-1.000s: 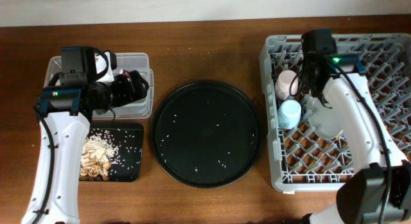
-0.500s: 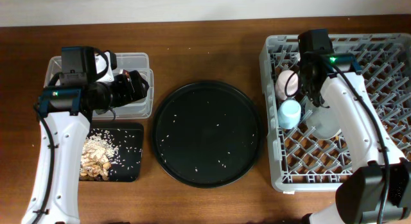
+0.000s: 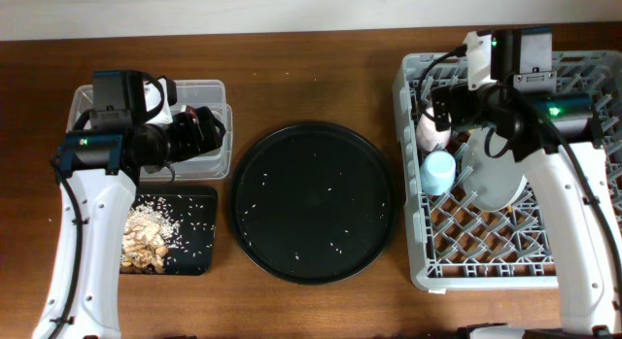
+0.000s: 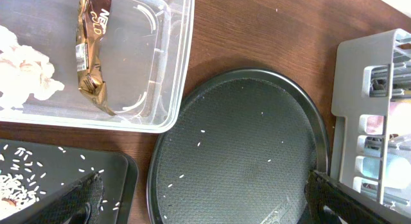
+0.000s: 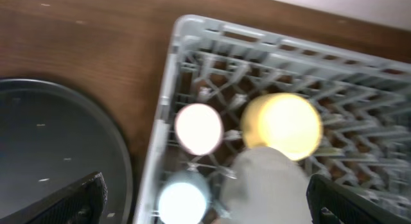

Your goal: Sort waste into correct bins and load items into the dishwasher rack

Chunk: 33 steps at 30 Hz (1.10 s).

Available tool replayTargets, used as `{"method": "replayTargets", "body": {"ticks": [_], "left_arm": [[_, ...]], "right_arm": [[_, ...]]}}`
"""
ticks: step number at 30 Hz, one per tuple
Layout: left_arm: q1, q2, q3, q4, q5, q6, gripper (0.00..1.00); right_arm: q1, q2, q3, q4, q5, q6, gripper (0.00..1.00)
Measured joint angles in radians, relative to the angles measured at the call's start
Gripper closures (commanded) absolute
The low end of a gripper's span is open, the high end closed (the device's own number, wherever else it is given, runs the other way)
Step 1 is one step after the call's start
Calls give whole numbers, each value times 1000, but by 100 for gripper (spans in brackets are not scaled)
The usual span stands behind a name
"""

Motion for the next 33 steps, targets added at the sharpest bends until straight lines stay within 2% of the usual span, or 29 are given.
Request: {"method": "replayTargets", "body": {"ticks": [8, 24, 30, 33], "left_arm": [[0, 0, 0, 0, 0, 0, 1], [0, 0, 0, 0, 0, 0, 1], [0, 0, 0, 0, 0, 0, 1], [0, 0, 0, 0, 0, 0, 1]], "right_arm": [[0, 9, 0, 0, -81, 20, 2], [0, -1, 0, -1, -84, 23, 2], [0, -182, -2, 3, -84, 23, 2], [0, -394, -2, 6, -84, 22, 2]]}}
